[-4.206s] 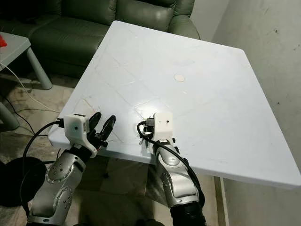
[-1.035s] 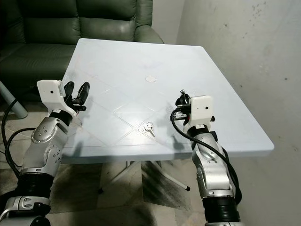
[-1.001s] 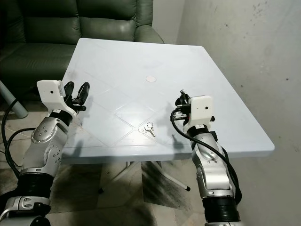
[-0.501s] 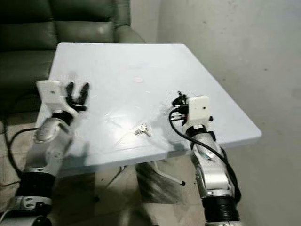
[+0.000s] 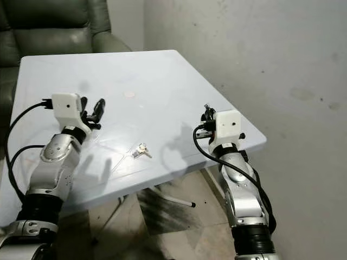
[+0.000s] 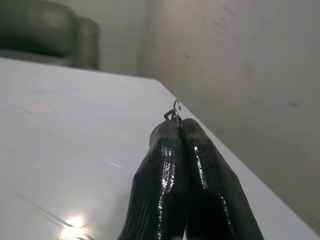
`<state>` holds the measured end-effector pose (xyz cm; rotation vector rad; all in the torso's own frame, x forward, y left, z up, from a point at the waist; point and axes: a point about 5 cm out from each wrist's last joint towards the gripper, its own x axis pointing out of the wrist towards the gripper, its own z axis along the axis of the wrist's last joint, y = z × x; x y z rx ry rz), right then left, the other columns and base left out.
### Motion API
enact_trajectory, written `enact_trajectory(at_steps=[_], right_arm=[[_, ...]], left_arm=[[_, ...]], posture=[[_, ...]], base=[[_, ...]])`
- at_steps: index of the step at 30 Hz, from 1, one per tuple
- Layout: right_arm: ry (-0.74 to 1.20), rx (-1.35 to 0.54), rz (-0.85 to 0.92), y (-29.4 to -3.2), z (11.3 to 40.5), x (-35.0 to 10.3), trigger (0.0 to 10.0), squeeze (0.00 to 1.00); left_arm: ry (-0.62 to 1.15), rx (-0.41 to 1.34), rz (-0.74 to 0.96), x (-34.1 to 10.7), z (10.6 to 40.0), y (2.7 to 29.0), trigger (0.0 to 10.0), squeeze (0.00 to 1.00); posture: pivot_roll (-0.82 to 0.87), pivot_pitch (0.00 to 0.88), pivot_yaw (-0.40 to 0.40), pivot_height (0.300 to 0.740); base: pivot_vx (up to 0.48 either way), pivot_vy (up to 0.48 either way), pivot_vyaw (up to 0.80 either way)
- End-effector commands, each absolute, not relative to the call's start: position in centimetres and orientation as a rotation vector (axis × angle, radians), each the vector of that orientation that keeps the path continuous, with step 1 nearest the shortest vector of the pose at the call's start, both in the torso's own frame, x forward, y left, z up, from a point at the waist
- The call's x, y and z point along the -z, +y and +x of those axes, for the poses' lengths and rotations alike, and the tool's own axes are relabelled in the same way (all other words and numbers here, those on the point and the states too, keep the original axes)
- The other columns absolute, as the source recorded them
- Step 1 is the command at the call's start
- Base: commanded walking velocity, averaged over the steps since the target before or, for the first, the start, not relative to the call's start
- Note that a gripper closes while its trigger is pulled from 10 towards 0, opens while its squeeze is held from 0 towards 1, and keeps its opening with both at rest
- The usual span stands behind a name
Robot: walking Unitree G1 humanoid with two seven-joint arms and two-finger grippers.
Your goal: Hang keys on a hook
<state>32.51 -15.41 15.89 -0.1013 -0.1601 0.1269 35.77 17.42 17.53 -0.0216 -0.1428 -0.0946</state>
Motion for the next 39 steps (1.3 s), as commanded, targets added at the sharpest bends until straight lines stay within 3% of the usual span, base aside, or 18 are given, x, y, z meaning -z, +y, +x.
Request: enact_trajectory(at_steps=[1,39], right_arm=[[-0.186,-0.118,-0.101,-15.5,32.7,-16.5,10.0,0.0],[-0.187,-0.08,-0.128,-16.0,32.0,-15.9,10.0,0.0]], left_arm=[[-0.126,0.126,-0.026,-17.4,35.9,16.9,10.0,0.0],[-0.176,0.218,-0.082,-17.6,35.2,15.7,10.0,0.0]], posture=[[-0.11,0.0,-0.049,0.724],[-0.12,0.0,-0.05,0.724]], base=[[0.0,0.0,-0.65],[0.0,0.0,-0.65]])
